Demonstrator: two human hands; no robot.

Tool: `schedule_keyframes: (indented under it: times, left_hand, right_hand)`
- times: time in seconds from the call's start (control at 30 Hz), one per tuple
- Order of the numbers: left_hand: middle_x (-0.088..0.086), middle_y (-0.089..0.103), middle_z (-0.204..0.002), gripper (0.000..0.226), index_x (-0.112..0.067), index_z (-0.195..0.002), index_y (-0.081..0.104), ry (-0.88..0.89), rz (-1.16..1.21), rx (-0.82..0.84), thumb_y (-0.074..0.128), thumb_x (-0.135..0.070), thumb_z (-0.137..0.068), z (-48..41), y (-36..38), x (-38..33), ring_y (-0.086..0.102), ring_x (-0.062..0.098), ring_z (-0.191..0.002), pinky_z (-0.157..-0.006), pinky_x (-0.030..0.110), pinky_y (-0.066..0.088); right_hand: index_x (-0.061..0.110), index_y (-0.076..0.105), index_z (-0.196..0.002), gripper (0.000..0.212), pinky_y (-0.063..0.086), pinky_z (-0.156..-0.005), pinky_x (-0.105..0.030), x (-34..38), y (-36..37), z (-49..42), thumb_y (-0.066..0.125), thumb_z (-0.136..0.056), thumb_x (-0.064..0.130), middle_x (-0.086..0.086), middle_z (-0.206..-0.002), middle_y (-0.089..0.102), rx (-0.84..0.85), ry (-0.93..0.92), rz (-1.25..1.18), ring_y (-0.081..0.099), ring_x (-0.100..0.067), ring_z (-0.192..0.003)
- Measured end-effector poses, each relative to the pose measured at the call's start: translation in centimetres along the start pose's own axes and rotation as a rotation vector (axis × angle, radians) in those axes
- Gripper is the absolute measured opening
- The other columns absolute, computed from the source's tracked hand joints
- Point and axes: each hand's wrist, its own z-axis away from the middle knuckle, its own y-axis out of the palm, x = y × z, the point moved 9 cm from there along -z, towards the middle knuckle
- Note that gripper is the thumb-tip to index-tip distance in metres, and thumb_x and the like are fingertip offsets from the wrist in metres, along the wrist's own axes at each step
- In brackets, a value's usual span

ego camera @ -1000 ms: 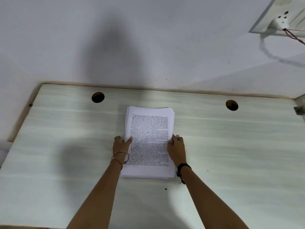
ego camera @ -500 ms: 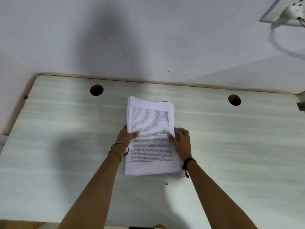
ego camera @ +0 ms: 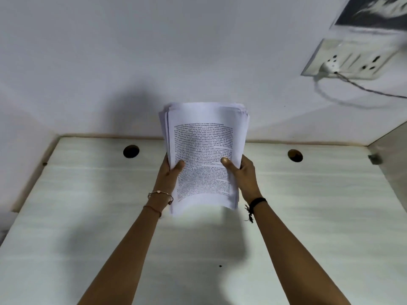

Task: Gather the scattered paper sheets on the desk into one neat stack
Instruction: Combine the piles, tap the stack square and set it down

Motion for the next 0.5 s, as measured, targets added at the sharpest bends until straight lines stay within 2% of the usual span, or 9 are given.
schedule_keyframes:
  times: [0.1,0.13,0.2,0.27,0.33,0.37,0.43,0.5]
  left_hand:
    - [0.005,0.054,-0.125,0.055,-0.005,-0.138,0.038,0.102,-0.03,-0.011,0.058,-0.016,-0.088,-0.1,0.3,-3.0,0.055,0.012,-0.111,-0.091,0.012,0.047]
    - [0.005,0.055,-0.123,0.053,-0.005,-0.137,0.039,0.113,-0.043,-0.009,0.059,-0.013,-0.088,-0.1,0.4,-3.5,0.056,0.009,-0.108,-0.088,0.009,0.047]
    - [0.005,0.058,-0.12,0.052,-0.007,-0.132,0.045,0.073,-0.085,-0.002,0.065,-0.011,-0.084,0.1,0.3,-2.8,0.058,0.015,-0.107,-0.09,0.019,0.049]
    - [0.006,0.062,-0.114,0.058,-0.011,-0.121,0.053,-0.001,-0.148,0.007,0.076,-0.028,-0.071,0.9,0.1,-1.0,0.059,0.023,-0.109,-0.094,0.033,0.049]
    - [0.007,0.065,-0.106,0.067,-0.015,-0.11,0.057,-0.071,-0.187,0.0,0.07,-0.05,-0.055,1.9,0.0,1.1,0.061,0.025,-0.104,-0.092,0.039,0.05]
    - [0.008,0.065,-0.102,0.068,-0.015,-0.106,0.058,-0.094,-0.182,-0.013,0.065,-0.055,-0.052,2.2,0.0,2.1,0.062,0.027,-0.102,-0.091,0.041,0.05]
    - [0.01,0.066,-0.096,0.061,-0.013,-0.1,0.059,-0.114,-0.184,-0.031,0.061,-0.056,-0.057,2.6,0.4,2.5,0.062,0.026,-0.095,-0.086,0.04,0.05]
    - [0.01,0.064,-0.091,0.039,-0.009,-0.097,0.059,-0.081,-0.194,-0.032,0.064,-0.042,-0.076,2.7,0.9,1.3,0.06,0.024,-0.09,-0.076,0.031,0.047]
  right_hand:
    - [0.005,0.065,-0.092,0.019,0.053,-0.074,-0.037,3.0,-1.4,-0.2,0.07,-0.087,0.023,-0.012,-0.088,0.071,-0.062,-0.08,0.024,0.067,-0.023,-0.084]
    - [0.007,0.065,-0.091,0.019,0.053,-0.073,-0.035,3.5,-1.8,0.0,0.07,-0.086,0.024,-0.009,-0.086,0.071,-0.058,-0.089,0.028,0.067,-0.021,-0.082]
    - [0.012,0.067,-0.097,0.026,0.056,-0.077,-0.033,2.4,-2.0,0.5,0.074,-0.082,0.032,-0.004,-0.093,0.073,0.005,-0.031,0.027,0.069,-0.019,-0.088]
    - [0.018,0.067,-0.106,0.037,0.057,-0.082,-0.035,0.1,-1.9,1.2,0.078,-0.077,0.038,0.0,-0.102,0.073,0.092,0.078,0.035,0.069,-0.017,-0.095]
    - [0.017,0.067,-0.106,0.037,0.057,-0.084,-0.038,-1.9,-2.1,2.2,0.078,-0.077,0.037,0.001,-0.102,0.073,0.109,0.144,0.083,0.069,-0.018,-0.096]
    - [0.014,0.067,-0.105,0.034,0.057,-0.084,-0.039,-2.5,-2.3,2.4,0.076,-0.079,0.034,-0.001,-0.1,0.073,0.089,0.157,0.11,0.069,-0.019,-0.095]
    - [0.007,0.067,-0.1,0.03,0.055,-0.08,-0.039,-2.6,-2.6,2.6,0.074,-0.083,0.03,-0.006,-0.096,0.072,0.037,0.162,0.132,0.069,-0.021,-0.089]
    - [0.002,0.064,-0.086,0.033,0.05,-0.066,-0.035,-1.6,-2.7,2.6,0.073,-0.082,0.033,-0.011,-0.082,0.069,-0.002,0.132,0.14,0.063,-0.022,-0.073]
